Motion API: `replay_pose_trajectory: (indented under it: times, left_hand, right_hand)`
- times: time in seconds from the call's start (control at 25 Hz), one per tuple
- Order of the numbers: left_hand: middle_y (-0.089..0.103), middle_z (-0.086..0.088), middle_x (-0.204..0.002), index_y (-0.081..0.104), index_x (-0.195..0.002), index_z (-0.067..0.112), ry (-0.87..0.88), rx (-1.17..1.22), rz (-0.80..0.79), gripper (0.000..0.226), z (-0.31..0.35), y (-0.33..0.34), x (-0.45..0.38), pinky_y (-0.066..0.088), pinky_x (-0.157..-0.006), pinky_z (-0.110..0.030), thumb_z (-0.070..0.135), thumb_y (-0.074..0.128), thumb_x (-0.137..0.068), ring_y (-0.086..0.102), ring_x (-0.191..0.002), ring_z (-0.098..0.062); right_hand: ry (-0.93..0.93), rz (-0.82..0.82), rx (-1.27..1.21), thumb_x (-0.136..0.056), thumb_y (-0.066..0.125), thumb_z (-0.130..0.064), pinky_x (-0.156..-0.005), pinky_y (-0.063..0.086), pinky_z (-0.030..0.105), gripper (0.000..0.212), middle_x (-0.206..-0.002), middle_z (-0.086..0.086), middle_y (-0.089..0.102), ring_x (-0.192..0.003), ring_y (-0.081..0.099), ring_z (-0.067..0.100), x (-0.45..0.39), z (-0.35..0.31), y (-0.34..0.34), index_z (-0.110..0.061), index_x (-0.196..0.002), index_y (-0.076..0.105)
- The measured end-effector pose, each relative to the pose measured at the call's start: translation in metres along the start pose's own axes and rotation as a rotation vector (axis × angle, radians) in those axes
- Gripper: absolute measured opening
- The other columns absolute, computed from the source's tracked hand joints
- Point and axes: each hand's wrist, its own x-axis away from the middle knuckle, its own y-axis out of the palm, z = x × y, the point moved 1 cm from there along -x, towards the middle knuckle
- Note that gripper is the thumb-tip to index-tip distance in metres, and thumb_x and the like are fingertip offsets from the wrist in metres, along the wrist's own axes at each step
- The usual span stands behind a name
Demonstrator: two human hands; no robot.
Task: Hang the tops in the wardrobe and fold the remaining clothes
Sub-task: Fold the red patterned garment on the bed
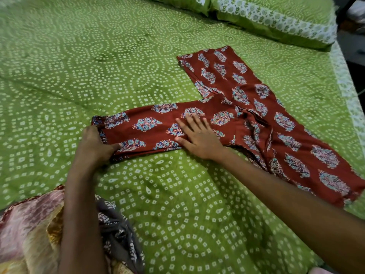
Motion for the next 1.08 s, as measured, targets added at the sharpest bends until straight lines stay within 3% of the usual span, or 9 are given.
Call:
replay_pose_trajectory:
  times: [0.16, 0.28, 0.4, 0.52, 0.64, 0.8, 0.88, 0.96, 1.08]
  left_hand:
    - [0.039, -0.022, -0.138, 0.026, -0.139, -0.001, 0.013, -0.04, 0.04, 0.095, -0.002, -0.004, 0.0, 0.036, -0.105, -0.05, 0.016, 0.084, -0.066, 0.042, -0.125, -0.038]
    - [0.026, -0.018, -0.147, 0.015, -0.148, 0.012, 0.078, -0.065, 0.039, 0.101, 0.004, -0.005, 0.01, 0.027, -0.112, -0.047, 0.013, 0.08, -0.071, 0.032, -0.133, -0.036]
    - [0.002, -0.009, -0.157, 0.01, -0.149, 0.034, 0.104, -0.207, 0.014, 0.084, 0.012, -0.001, 0.016, 0.024, -0.111, -0.047, 0.021, 0.064, -0.085, 0.023, -0.139, -0.036]
    - [0.007, -0.013, -0.156, 0.022, -0.148, 0.029, 0.068, -0.42, 0.148, 0.059, 0.02, 0.017, 0.019, 0.029, -0.105, -0.051, 0.031, 0.042, -0.094, 0.032, -0.131, -0.045]
    - [0.017, -0.017, -0.154, 0.027, -0.147, 0.025, 0.067, -0.436, 0.29, 0.057, 0.025, 0.03, 0.027, 0.03, -0.1, -0.054, 0.027, 0.038, -0.091, 0.038, -0.124, -0.045]
    - [0.02, -0.02, -0.152, 0.029, -0.146, 0.023, 0.053, -0.46, 0.333, 0.057, 0.029, 0.034, 0.035, 0.033, -0.097, -0.057, 0.027, 0.041, -0.09, 0.038, -0.123, -0.046]
    - [0.017, -0.02, -0.153, 0.027, -0.147, 0.023, 0.025, -0.483, 0.292, 0.057, 0.036, 0.032, 0.04, 0.032, -0.099, -0.057, 0.028, 0.041, -0.092, 0.034, -0.127, -0.046]
    - [0.008, -0.021, -0.155, 0.025, -0.148, 0.021, -0.045, -0.495, 0.26, 0.059, 0.045, 0.031, 0.048, 0.024, -0.105, -0.056, 0.028, 0.044, -0.093, 0.024, -0.133, -0.047]
    - [0.002, -0.021, -0.155, 0.027, -0.146, 0.014, -0.016, -0.411, 0.336, 0.067, 0.086, 0.059, 0.081, 0.005, -0.112, -0.057, 0.024, 0.056, -0.086, 0.007, -0.141, -0.041]
  right_hand:
    - [-0.25, -0.003, 0.02, -0.098, 0.019, -0.053, -0.115, -0.011, 0.048, 0.062, -0.158, 0.0, -0.008, -0.145, -0.011, 0.023, -0.027, -0.073, 0.0, -0.029, -0.149, -0.006]
    - [-0.403, -0.016, -0.002, -0.098, 0.02, -0.053, -0.115, -0.009, 0.042, 0.062, -0.158, -0.004, 0.0, -0.146, -0.006, 0.016, -0.022, -0.085, 0.003, -0.026, -0.15, 0.003]
    - [-0.141, 0.044, -0.051, -0.084, 0.001, -0.074, -0.115, -0.008, 0.036, 0.084, -0.158, -0.002, -0.004, -0.145, -0.005, 0.013, 0.001, -0.036, 0.006, -0.024, -0.15, -0.001]
    - [0.102, -0.005, -0.07, -0.09, 0.015, -0.069, -0.113, -0.011, 0.029, 0.083, -0.158, 0.002, -0.008, -0.145, -0.008, 0.013, 0.047, 0.017, 0.007, -0.016, -0.15, -0.004]
    - [0.171, -0.026, -0.113, -0.095, 0.022, -0.06, -0.11, -0.015, 0.025, 0.08, -0.158, 0.005, -0.011, -0.145, -0.011, 0.015, 0.088, 0.039, 0.007, -0.01, -0.149, -0.008]
    - [0.132, -0.046, -0.168, -0.09, 0.01, -0.068, -0.112, -0.014, 0.026, 0.086, -0.158, 0.005, -0.011, -0.145, -0.012, 0.014, 0.114, 0.052, 0.011, -0.009, -0.149, -0.006]
    - [0.069, -0.097, -0.236, -0.095, 0.024, -0.059, -0.116, -0.005, 0.028, 0.077, -0.159, 0.004, -0.004, -0.146, -0.005, 0.014, 0.128, 0.055, 0.003, -0.011, -0.151, 0.001]
    - [0.037, -0.102, -0.434, -0.095, 0.047, -0.042, -0.116, 0.016, 0.033, 0.065, -0.156, 0.004, 0.018, -0.142, 0.019, 0.018, 0.148, 0.064, -0.012, -0.012, -0.148, 0.023]
    - [0.145, 0.31, -0.527, -0.084, 0.067, -0.022, -0.091, 0.044, 0.036, 0.039, -0.121, 0.007, 0.051, -0.108, 0.05, 0.021, 0.183, 0.094, -0.027, -0.01, -0.119, 0.055]
